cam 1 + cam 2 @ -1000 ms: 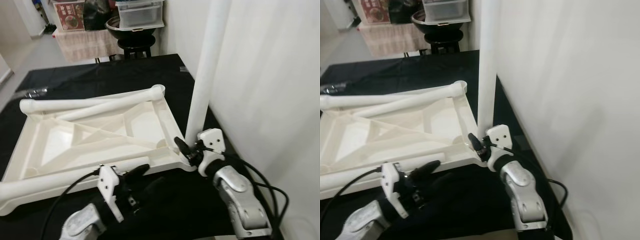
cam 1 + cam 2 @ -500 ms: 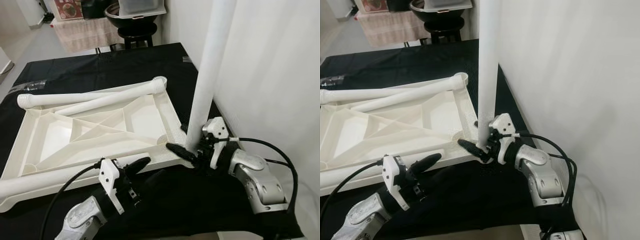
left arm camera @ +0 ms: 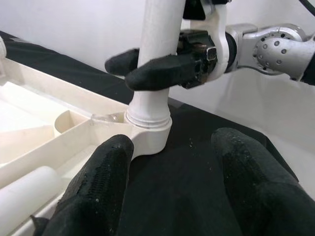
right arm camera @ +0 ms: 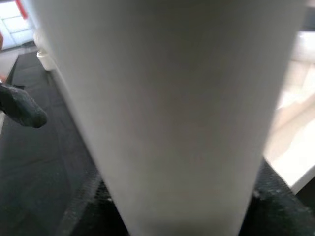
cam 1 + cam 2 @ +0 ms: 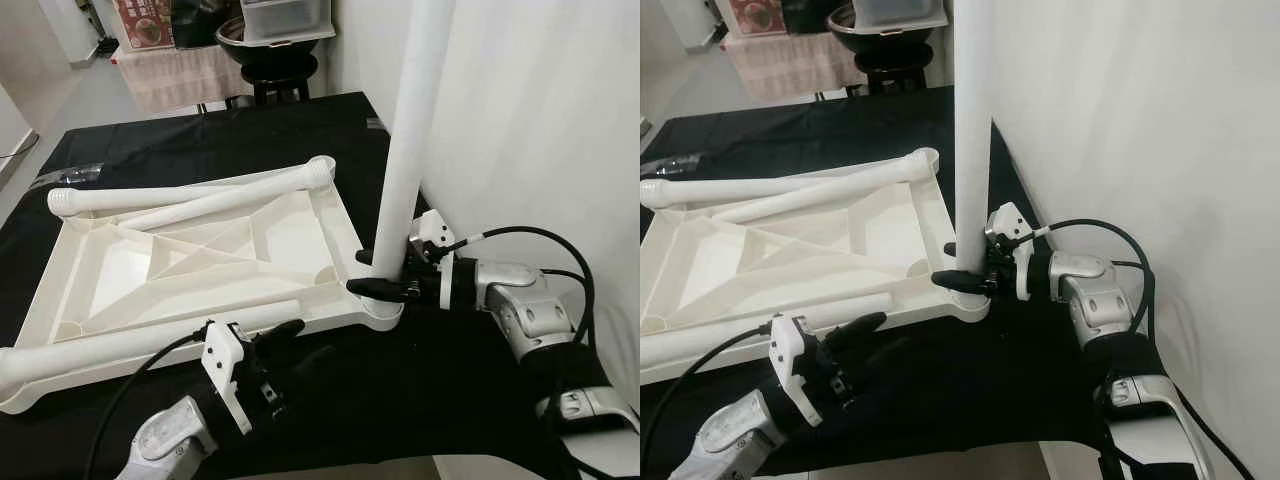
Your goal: Building children table
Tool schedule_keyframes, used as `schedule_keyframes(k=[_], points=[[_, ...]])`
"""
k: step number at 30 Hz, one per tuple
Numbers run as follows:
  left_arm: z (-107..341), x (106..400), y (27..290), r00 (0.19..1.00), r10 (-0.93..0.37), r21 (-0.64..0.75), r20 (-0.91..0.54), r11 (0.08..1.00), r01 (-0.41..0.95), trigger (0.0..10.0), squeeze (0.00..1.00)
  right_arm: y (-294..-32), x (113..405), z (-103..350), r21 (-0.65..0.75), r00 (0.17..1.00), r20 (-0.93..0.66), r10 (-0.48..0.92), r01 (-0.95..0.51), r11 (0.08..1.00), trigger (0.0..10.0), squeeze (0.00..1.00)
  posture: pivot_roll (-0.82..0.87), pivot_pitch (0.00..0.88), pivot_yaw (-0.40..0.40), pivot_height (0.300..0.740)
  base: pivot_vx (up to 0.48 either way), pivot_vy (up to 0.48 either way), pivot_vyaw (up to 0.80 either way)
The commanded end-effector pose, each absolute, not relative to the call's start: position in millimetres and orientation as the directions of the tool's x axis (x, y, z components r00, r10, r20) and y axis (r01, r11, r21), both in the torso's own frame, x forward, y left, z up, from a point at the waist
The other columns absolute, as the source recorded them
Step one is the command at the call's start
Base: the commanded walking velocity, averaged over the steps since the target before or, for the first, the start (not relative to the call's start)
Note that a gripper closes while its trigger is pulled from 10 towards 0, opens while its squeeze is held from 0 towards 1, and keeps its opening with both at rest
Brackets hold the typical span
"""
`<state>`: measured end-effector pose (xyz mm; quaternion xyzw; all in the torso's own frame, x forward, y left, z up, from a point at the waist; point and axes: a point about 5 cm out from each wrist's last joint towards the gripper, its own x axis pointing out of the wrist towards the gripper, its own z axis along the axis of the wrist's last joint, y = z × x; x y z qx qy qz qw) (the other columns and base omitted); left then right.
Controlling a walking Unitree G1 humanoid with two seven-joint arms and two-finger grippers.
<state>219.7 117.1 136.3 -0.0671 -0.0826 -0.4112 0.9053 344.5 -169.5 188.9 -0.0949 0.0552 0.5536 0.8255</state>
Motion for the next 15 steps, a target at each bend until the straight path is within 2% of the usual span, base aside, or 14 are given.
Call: schedule_keyframes(k=[1,3,5,8,11,12,13,14,15], points=[[130.7,217.9,118.8,0.651,-0.739,-0.044,0.174,0.654,0.755,10.0,0.00,-165.7,342.9,182.4,-0.062,0.334,-0.215,0.918,-0.943,0.328,0.0,0.00,-0.05,0.133,0.041,0.740,0.000,0.000,0.00],[130.7,217.9,118.8,0.651,-0.739,-0.044,0.174,0.654,0.755,10.0,0.00,-165.7,342.9,182.4,-0.062,0.334,-0.215,0.918,-0.943,0.328,0.0,0.00,-0.05,0.133,0.041,0.740,0.000,0.000,0.00],[130.0,216.9,118.1,0.652,-0.740,-0.036,0.167,0.656,0.754,10.0,0.00,-178.0,338.5,179.1,-0.052,0.341,-0.213,0.916,-0.940,0.338,0.0,0.00,-0.07,0.137,0.046,0.740,0.000,0.000,0.00],[130.0,215.1,117.6,0.656,-0.738,-0.021,0.159,0.662,0.749,10.0,0.00,-199.1,315.1,171.2,-0.075,0.414,-0.221,0.883,-0.910,0.408,0.0,0.00,-0.08,0.145,0.047,0.740,0.000,0.000,0.00],[130.1,214.4,118.0,0.656,-0.738,-0.020,0.158,0.662,0.749,10.0,0.00,-200.0,307.3,167.9,-0.086,0.444,-0.226,0.867,-0.896,0.436,0.0,0.00,-0.08,0.149,0.034,0.740,0.000,0.000,0.00],[130.2,213.8,118.4,0.656,-0.738,-0.019,0.158,0.662,0.749,10.0,0.00,-196.8,300.5,163.7,-0.097,0.496,-0.219,0.840,-0.868,0.487,0.0,0.00,-0.08,0.149,0.032,0.740,0.000,0.000,0.00],[130.2,213.8,118.4,0.656,-0.738,-0.019,0.158,0.662,0.749,10.0,0.00,-196.8,300.5,163.7,-0.097,0.496,-0.219,0.840,-0.868,0.487,0.0,0.00,-0.08,0.149,0.032,0.740,0.000,0.000,0.00],[130.3,213.4,119.6,0.656,-0.738,-0.019,0.156,0.662,0.749,10.0,0.00,-181.8,296.4,152.6,-0.101,0.658,-0.183,0.731,-0.752,0.652,0.0,0.00,-0.08,0.153,0.028,0.740,0.000,0.000,0.00],[130.8,213.7,121.5,0.657,-0.738,-0.019,0.154,0.662,0.749,10.0,0.00,-158.1,280.9,128.2,0.000,0.831,-0.168,0.531,-0.538,0.843,0.0,0.00,-0.10,0.162,0.044,0.740,0.000,0.000,0.00]])
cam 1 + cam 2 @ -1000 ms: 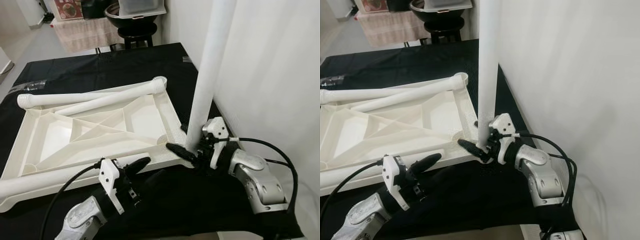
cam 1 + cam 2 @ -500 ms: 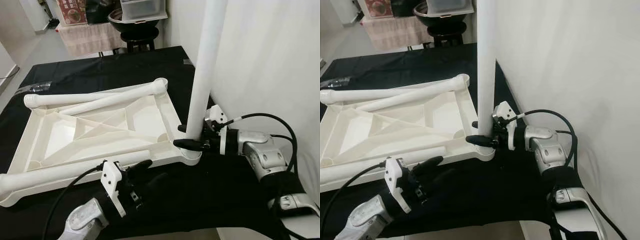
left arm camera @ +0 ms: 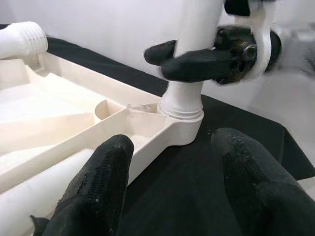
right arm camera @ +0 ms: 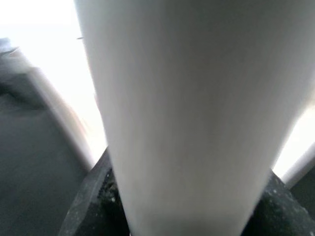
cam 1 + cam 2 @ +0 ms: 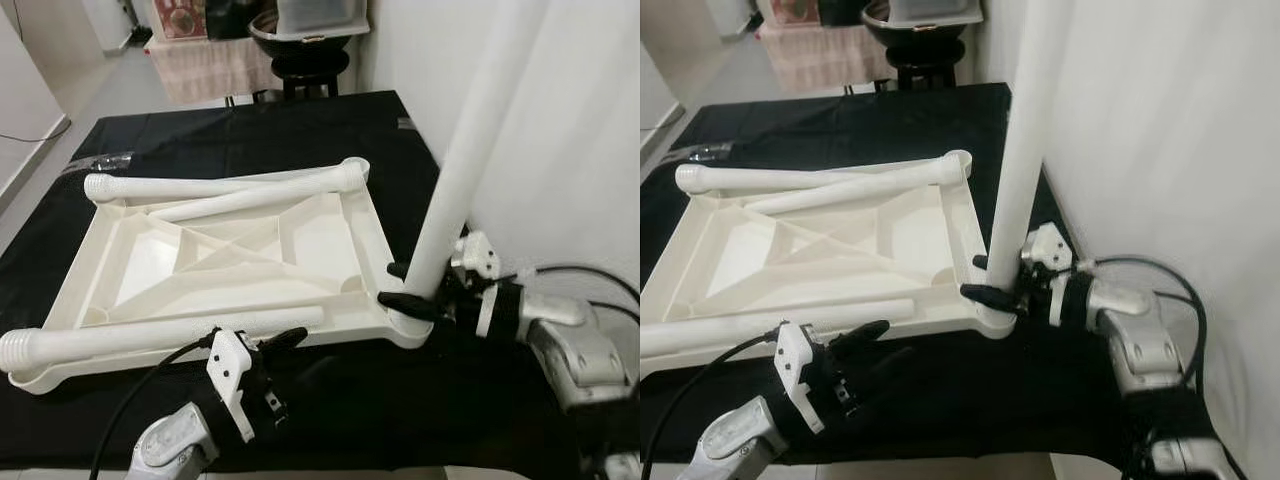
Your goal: Building children table
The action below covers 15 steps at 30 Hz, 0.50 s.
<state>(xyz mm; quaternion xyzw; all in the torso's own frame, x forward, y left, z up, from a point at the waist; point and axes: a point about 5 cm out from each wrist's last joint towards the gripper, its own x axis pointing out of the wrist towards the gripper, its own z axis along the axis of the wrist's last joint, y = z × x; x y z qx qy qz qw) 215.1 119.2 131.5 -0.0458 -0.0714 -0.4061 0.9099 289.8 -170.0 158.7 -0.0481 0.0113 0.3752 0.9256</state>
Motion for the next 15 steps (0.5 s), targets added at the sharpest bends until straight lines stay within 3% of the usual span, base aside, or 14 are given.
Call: schedule_keyframes(k=[1,2,5,9,10,11,15], points=[[130.8,213.7,121.5,0.657,-0.738,-0.019,0.154,0.662,0.749,10.0,0.00,-158.1,280.9,128.2,0.000,0.831,-0.168,0.531,-0.538,0.843,0.0,0.00,-0.10,0.162,0.044,0.740,0.000,0.000,0.00],[131.0,214.2,122.5,0.656,-0.739,-0.018,0.152,0.662,0.750,10.0,0.00,-133.1,266.0,120.6,-0.145,0.849,-0.214,0.483,-0.517,0.844,0.0,0.00,-0.09,0.162,0.053,0.740,0.000,0.000,0.00],[129.7,215.3,123.5,0.655,-0.742,-0.019,0.144,0.659,0.752,10.0,0.00,-137.7,274.8,121.7,-0.051,0.895,-0.177,0.409,-0.423,0.905,0.0,0.00,-0.11,0.132,0.062,0.740,0.000,0.000,0.00],[129.1,216.3,121.1,0.642,-0.754,-0.020,0.139,0.646,0.763,10.0,0.00,-146.6,285.0,117.3,-0.047,0.885,-0.189,0.425,-0.441,0.896,0.0,0.00,-0.08,0.137,0.045,0.740,0.000,0.000,0.00],[128.5,216.1,121.4,0.644,-0.753,-0.016,0.134,0.649,0.761,10.0,0.00,-144.3,290.7,118.5,-0.051,0.887,-0.178,0.425,-0.440,0.897,5.3,0.00,-0.08,0.123,0.055,0.740,0.000,0.000,0.00],[127.9,216.0,121.6,0.650,-0.749,-0.010,0.130,0.654,0.756,10.0,0.00,-141.4,295.0,122.6,-0.038,0.890,-0.160,0.427,-0.438,0.898,10.0,0.00,-0.07,0.120,0.050,0.740,0.000,0.000,0.00],[126.9,215.8,121.4,0.658,-0.744,0.001,0.119,0.663,0.749,10.0,0.00,-136.8,302.8,130.1,-0.020,0.884,-0.129,0.450,-0.456,0.890,10.0,0.00,-0.07,0.117,0.049,0.740,0.000,0.000,0.00]])
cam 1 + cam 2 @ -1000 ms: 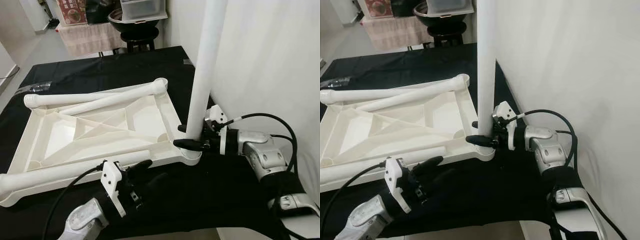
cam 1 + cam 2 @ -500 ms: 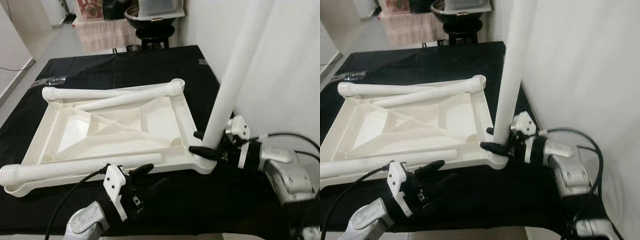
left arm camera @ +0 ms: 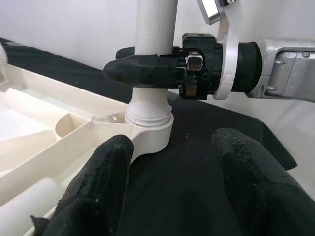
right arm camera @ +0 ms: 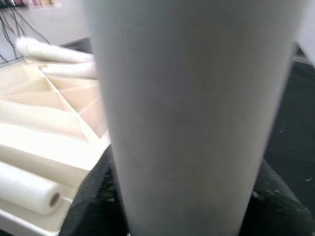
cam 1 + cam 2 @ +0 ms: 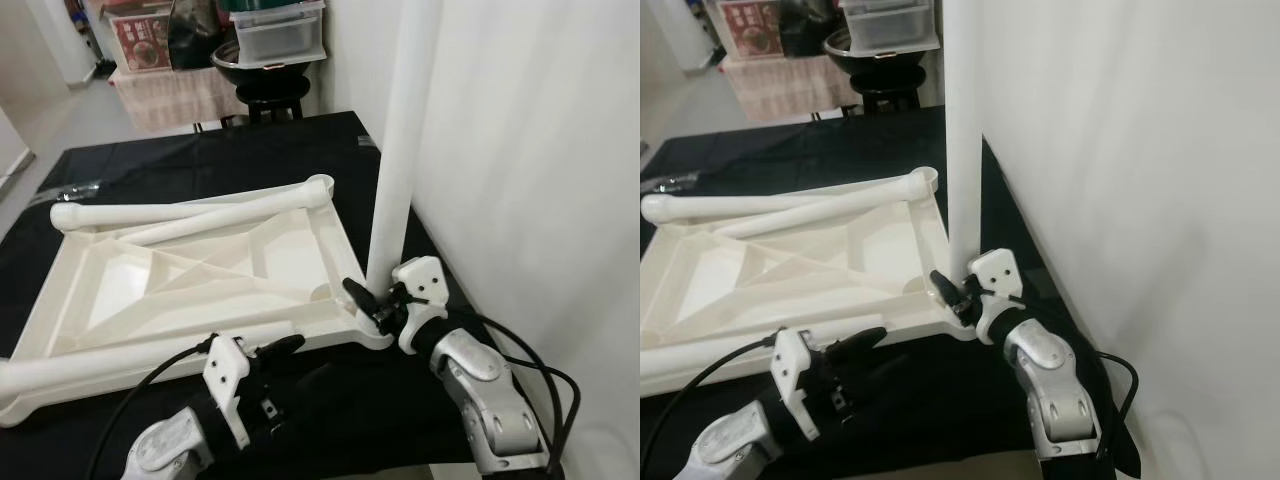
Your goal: Building children table
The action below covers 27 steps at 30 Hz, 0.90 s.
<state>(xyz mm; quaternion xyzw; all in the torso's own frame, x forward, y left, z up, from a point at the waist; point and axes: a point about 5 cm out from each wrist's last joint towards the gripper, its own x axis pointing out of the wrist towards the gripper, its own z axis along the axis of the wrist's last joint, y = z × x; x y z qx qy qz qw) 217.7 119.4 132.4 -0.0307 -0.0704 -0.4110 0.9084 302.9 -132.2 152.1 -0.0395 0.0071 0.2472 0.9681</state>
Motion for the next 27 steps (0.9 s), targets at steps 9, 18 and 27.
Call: schedule_keyframes(k=[9,18,27], points=[[123.4,215.4,118.0,0.683,-0.730,0.082,0.035,0.683,0.726,10.0,0.00,-131.2,327.3,171.8,-0.150,0.626,-0.107,0.773,-0.778,0.610,10.0,0.00,-0.05,0.098,0.045,0.740,0.000,0.000,0.00],[123.8,216.8,117.9,0.705,-0.708,0.092,0.045,0.706,0.702,10.0,0.00,-152.5,339.0,186.6,-0.183,0.475,-0.184,0.860,-0.877,0.445,10.0,0.00,-0.04,0.095,0.033,0.740,0.000,0.000,0.00],[123.7,217.5,116.0,0.711,-0.701,0.076,0.061,0.713,0.697,10.0,0.00,-165.0,352.1,185.2,-0.141,0.428,-0.241,0.871,-0.904,0.405,0.0,0.00,-0.04,0.102,0.032,0.740,0.000,0.000,0.00]])
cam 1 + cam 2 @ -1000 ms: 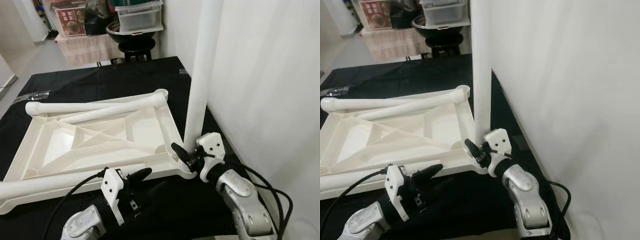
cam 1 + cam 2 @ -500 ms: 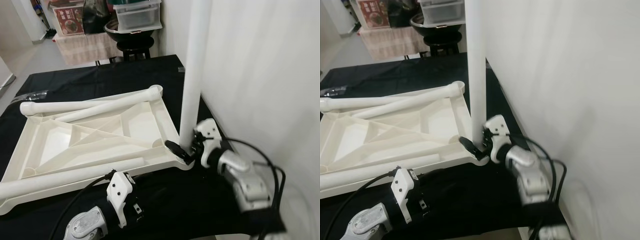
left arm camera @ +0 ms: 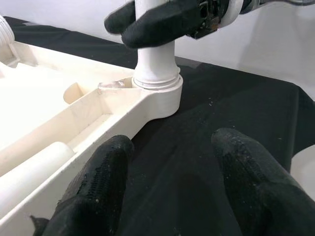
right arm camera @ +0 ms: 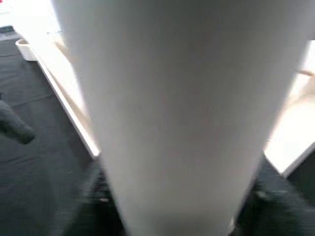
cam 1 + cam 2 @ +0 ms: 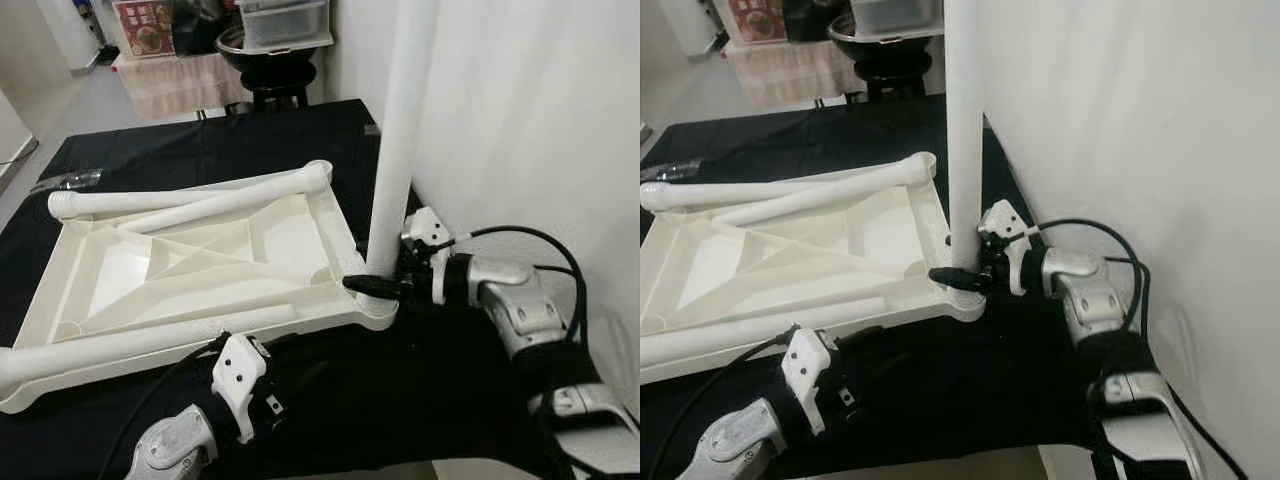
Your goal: Building children table
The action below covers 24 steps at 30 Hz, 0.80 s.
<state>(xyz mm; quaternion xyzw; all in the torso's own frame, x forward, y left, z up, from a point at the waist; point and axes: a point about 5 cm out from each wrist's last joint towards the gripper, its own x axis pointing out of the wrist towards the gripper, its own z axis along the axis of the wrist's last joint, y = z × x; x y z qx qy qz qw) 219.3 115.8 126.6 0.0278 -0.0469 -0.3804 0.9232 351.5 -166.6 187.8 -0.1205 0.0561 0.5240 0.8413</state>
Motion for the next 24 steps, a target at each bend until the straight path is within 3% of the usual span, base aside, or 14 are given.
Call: schedule_keyframes(k=[1,4,8,10,12,14,15,16,18,24], points=[[123.9,217.3,115.7,0.710,-0.702,0.073,0.062,0.713,0.698,10.0,0.00,-167.2,351.2,183.5,-0.135,0.427,-0.240,0.872,-0.904,0.406,0.0,0.00,-0.05,0.107,0.038,0.740,0.000,0.000,0.00],[124.0,216.8,115.1,0.709,-0.703,0.068,0.064,0.712,0.699,10.0,0.00,-173.1,347.6,180.8,-0.133,0.436,-0.233,0.869,-0.900,0.415,0.0,0.00,-0.05,0.109,0.038,0.740,0.000,0.000,0.00],[125.5,216.1,115.6,0.705,-0.705,0.055,0.072,0.709,0.703,10.0,0.00,-183.0,339.8,176.4,-0.155,0.535,-0.217,0.817,-0.845,0.512,0.0,0.00,-0.06,0.128,0.038,0.740,0.000,0.000,0.00],[125.5,216.1,115.6,0.705,-0.705,0.055,0.072,0.709,0.703,10.0,0.00,-183.0,339.8,176.4,-0.155,0.535,-0.217,0.817,-0.845,0.512,0.0,0.00,-0.06,0.128,0.038,0.740,0.000,0.000,0.00],[126.8,215.3,117.8,0.704,-0.705,0.048,0.080,0.708,0.704,10.0,0.00,-175.2,329.8,159.8,-0.134,0.722,-0.191,0.665,-0.690,0.711,0.0,0.00,-0.07,0.142,0.034,0.740,0.000,0.000,0.00],[126.8,215.3,117.8,0.704,-0.705,0.048,0.080,0.708,0.704,10.0,0.00,-175.2,329.8,159.8,-0.134,0.722,-0.191,0.665,-0.690,0.711,0.0,0.00,-0.07,0.142,0.034,0.740,0.000,0.000,0.00],[127.3,215.2,119.5,0.704,-0.705,0.047,0.082,0.709,0.704,10.0,0.00,-174.2,326.5,146.8,-0.103,0.884,-0.180,0.431,-0.453,0.886,0.0,0.00,-0.08,0.147,0.037,0.740,0.000,0.000,0.00],[127.3,215.2,119.5,0.704,-0.705,0.047,0.082,0.709,0.704,10.0,0.00,-174.2,326.5,146.8,-0.103,0.884,-0.180,0.431,-0.453,0.886,0.0,0.00,-0.08,0.147,0.037,0.740,0.000,0.000,0.00],[128.0,218.0,122.8,0.700,-0.710,0.052,0.077,0.704,0.709,10.0,0.00,-134.4,295.9,124.5,-0.179,0.890,-0.211,0.404,-0.441,0.879,0.0,0.00,-0.09,0.155,0.067,0.740,0.000,0.000,0.00],[129.1,220.9,122.3,0.696,-0.713,0.044,0.085,0.701,0.712,10.0,0.00,-127.6,295.8,118.0,-0.106,0.868,-0.229,0.440,-0.471,0.876,0.0,0.00,-0.08,0.135,0.052,0.740,0.000,0.000,0.00]])
